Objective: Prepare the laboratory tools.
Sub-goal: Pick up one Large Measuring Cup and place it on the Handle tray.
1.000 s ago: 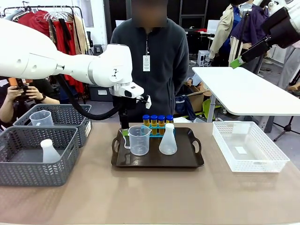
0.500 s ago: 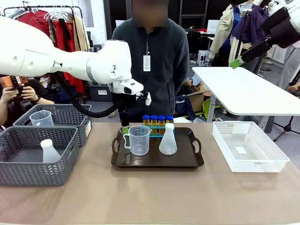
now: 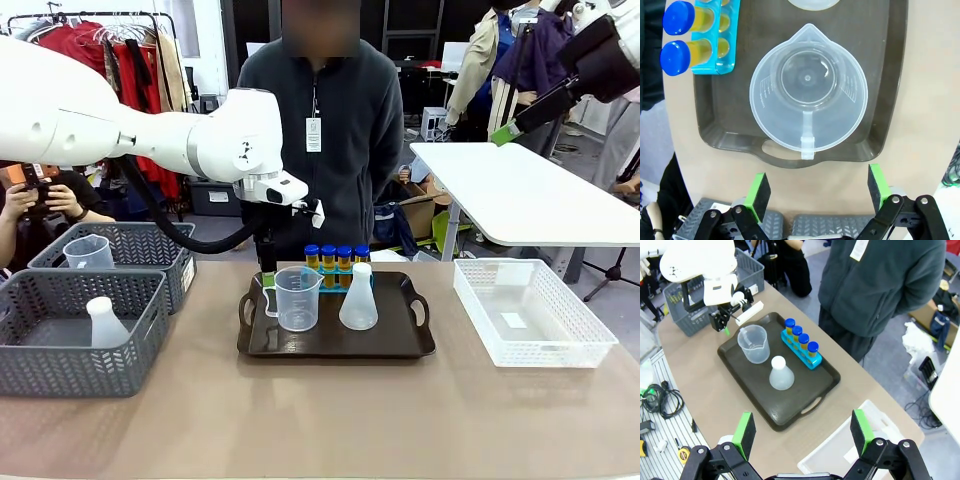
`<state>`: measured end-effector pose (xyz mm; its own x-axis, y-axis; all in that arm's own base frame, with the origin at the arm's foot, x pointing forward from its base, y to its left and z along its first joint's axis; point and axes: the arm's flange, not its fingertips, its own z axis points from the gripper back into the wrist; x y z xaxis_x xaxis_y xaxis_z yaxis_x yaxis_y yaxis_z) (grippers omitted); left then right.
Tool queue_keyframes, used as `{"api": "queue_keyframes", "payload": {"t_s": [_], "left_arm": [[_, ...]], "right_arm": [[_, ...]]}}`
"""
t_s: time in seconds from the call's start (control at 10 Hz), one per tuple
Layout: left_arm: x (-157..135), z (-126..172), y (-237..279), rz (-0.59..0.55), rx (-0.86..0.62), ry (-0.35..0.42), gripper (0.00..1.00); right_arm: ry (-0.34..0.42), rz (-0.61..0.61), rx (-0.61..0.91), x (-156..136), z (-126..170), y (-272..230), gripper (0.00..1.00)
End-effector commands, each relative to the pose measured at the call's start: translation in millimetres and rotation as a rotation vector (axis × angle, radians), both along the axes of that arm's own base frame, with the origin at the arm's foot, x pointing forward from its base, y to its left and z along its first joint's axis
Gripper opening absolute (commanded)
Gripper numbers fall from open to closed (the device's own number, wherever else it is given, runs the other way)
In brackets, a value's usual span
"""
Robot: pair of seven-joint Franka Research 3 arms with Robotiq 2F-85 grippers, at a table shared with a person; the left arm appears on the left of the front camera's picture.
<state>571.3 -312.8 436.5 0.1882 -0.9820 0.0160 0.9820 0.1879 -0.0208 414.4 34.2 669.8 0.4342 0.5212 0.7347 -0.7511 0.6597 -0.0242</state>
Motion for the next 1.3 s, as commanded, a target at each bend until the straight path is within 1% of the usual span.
{"api": "queue_keyframes", "payload": {"t_s": [0.0,0.1,0.3,0.4,0.5,0.7,0.8,1.0,1.1,1.2], "left_arm": [[0,0,0,0.000,0.000,0.000,1.00],[-10,13,6,-0.023,-0.052,0.025,1.00],[-33,40,10,-0.019,-0.081,-0.010,1.00],[-47,58,20,-0.049,-0.121,0.000,1.00],[-54,71,33,-0.056,-0.150,-0.019,1.00],[-77,115,50,-0.093,-0.252,-0.069,1.00],[-82,134,57,-0.123,-0.276,-0.101,1.00],[-83,180,78,-0.159,-0.309,-0.169,1.00],[-85,197,81,-0.164,-0.334,-0.205,1.00],[-84,215,90,-0.145,-0.353,-0.245,1.00]], "right_arm": [[-0.007,0.011,0.021,0,2,0,1.00],[-0.007,0.011,0.021,0,2,0,1.00],[-0.007,0.011,0.021,0,2,0,1.00],[-0.007,0.011,0.021,0,2,0,1.00],[-0.007,0.011,0.021,0,2,0,1.00],[-0.007,0.011,0.021,0,2,0,1.00],[-0.007,0.011,0.021,0,2,0,1.00],[-0.007,0.011,0.021,0,2,0,1.00],[-0.007,0.011,0.021,0,2,0,1.00],[-0.007,0.011,0.021,0,2,0,1.00]]}}
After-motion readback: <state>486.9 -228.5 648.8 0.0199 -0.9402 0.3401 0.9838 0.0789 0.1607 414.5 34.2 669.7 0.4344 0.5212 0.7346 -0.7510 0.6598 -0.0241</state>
